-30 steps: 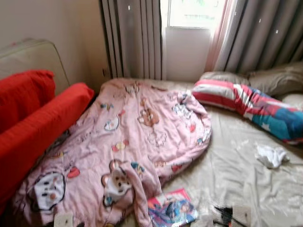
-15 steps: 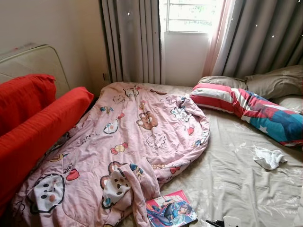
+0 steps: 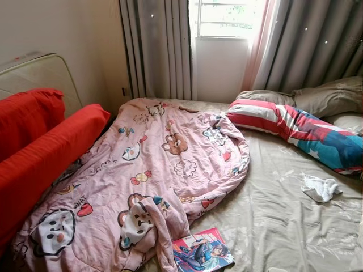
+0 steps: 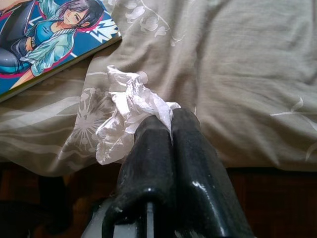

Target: Clean up the room

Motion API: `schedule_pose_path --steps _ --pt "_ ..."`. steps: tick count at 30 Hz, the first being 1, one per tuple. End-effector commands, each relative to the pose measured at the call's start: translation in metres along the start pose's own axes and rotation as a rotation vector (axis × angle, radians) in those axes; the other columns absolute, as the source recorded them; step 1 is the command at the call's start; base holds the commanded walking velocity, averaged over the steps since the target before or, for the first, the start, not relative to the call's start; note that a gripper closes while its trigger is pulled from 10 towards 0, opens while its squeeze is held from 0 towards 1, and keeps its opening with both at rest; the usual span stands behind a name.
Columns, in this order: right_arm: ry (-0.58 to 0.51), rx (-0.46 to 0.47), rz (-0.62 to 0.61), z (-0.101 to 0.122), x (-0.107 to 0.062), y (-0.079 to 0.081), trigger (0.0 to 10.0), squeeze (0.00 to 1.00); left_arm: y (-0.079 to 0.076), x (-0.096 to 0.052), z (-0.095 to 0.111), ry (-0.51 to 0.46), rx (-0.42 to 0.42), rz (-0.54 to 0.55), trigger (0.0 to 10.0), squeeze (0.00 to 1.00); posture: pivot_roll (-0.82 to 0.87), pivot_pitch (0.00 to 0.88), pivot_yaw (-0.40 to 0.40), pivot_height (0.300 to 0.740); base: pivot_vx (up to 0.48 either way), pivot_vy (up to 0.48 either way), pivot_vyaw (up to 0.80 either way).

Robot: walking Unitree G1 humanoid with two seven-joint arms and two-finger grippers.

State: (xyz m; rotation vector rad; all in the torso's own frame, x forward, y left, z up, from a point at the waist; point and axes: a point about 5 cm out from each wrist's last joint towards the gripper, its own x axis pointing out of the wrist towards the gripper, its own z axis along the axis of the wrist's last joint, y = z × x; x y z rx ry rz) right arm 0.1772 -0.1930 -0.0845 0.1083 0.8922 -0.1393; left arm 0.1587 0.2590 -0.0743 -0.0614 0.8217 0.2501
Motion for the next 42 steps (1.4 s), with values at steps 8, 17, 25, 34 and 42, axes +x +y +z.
schedule_pose_path --steps 8,17,25,34,42 --pt "0.026 -0.005 0.006 -0.0016 0.0004 0.0018 10.0 0.0 -0.0031 -0.0001 -0.0026 0.014 0.014 -0.014 10.0 0.0 0.05 0.0 -0.027 0.74 -0.095 0.0 0.0" --pt "0.029 -0.007 0.005 -0.0019 0.0001 -0.0009 10.0 0.0 -0.0037 -0.0003 -0.0037 0.017 0.013 -0.015 10.0 0.0 0.05 0.0 -0.027 0.74 -0.274 0.0 0.0" --pt "0.035 -0.011 0.009 -0.0026 0.0 -0.0009 10.0 0.0 -0.0043 -0.0002 -0.0038 0.017 0.012 -0.016 10.0 0.0 0.05 0.0 -0.028 0.74 -0.275 0.0 0.0" --pt "0.036 -0.01 0.012 -0.0026 0.0001 -0.0006 10.0 0.0 -0.0046 0.0 -0.0033 0.017 0.013 -0.017 10.0 0.0 0.05 0.0 -0.026 0.74 -0.275 0.0 0.0" --pt "0.039 -0.011 0.015 -0.003 0.0001 0.0002 10.0 0.0 -0.0046 -0.0001 -0.0036 0.019 0.015 -0.017 10.0 0.0 0.06 0.0 -0.025 0.74 -0.275 0.0 0.0"
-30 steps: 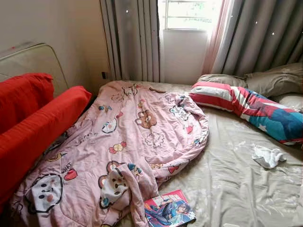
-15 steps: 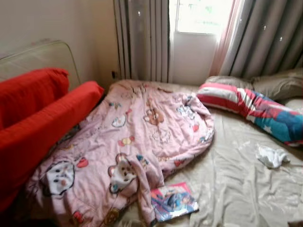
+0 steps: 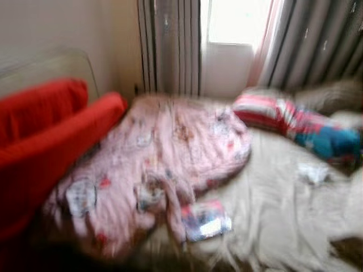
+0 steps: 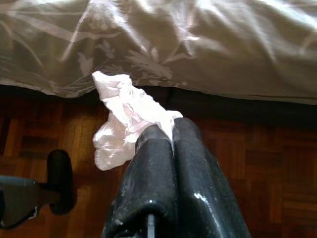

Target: Clean up the room

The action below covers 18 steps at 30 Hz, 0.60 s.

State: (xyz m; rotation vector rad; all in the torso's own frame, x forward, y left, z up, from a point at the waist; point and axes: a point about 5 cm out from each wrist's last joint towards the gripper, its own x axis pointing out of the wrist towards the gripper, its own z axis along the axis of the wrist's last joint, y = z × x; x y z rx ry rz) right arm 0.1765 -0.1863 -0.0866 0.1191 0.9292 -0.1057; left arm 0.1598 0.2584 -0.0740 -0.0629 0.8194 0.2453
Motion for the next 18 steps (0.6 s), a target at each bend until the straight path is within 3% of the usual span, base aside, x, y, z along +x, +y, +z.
schedule_pose_path --steps 1,8,18 --pt "0.001 -0.004 -0.015 -0.0002 -0.0007 -0.0059 10.0 0.0 -0.0036 -0.0005 -0.0046 0.022 0.015 -0.012 10.0 0.0 0.06 0.0 -0.024 0.74 -0.274 0.0 0.0" --pt "0.003 -0.011 -0.005 -0.0004 -0.0006 -0.0049 10.0 0.0 -0.0042 -0.0004 -0.0053 0.03 0.022 -0.01 10.0 0.0 0.06 0.0 -0.023 0.74 -0.036 0.0 0.0" --pt "0.005 -0.017 0.019 -0.0038 -0.0014 -0.003 10.0 0.0 -0.0051 -0.0004 -0.0057 0.032 0.019 -0.015 10.0 0.0 0.06 0.0 -0.022 0.74 0.0 0.0 0.72"
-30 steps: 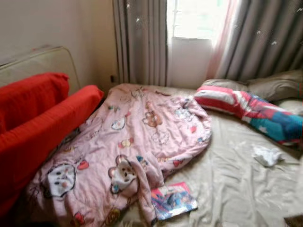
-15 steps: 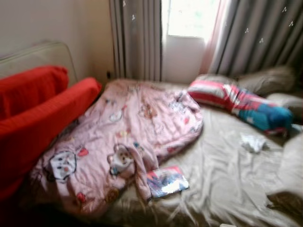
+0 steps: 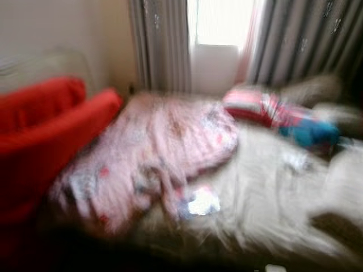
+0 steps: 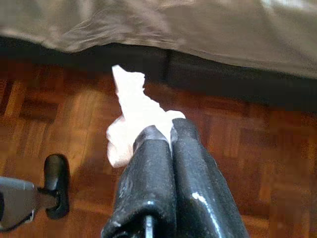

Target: Clean up the room

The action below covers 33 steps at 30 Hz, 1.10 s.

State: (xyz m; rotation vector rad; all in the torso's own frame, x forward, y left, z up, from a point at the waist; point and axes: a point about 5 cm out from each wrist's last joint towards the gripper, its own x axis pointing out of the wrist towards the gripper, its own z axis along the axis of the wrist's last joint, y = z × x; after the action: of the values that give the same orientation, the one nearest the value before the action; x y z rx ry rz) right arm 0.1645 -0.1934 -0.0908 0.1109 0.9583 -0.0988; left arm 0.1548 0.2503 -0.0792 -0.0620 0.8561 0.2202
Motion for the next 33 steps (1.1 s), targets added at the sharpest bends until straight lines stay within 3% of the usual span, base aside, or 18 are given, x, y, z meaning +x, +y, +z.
schedule_pose_path --steps 1,33 --pt "-0.023 -0.007 0.019 0.0071 0.0018 0.0059 10.0 0.0 0.0018 0.0006 0.0027 -0.004 0.004 0.005 10.0 0.0 0.06 0.0 -0.022 0.74 0.0 0.0 0.79" --pt "-0.039 -0.047 0.062 0.0111 0.0028 0.0133 10.0 0.0 0.0007 0.0007 0.0017 0.001 -0.007 0.004 10.0 0.0 0.06 0.0 -0.038 0.74 0.0 0.0 0.79"
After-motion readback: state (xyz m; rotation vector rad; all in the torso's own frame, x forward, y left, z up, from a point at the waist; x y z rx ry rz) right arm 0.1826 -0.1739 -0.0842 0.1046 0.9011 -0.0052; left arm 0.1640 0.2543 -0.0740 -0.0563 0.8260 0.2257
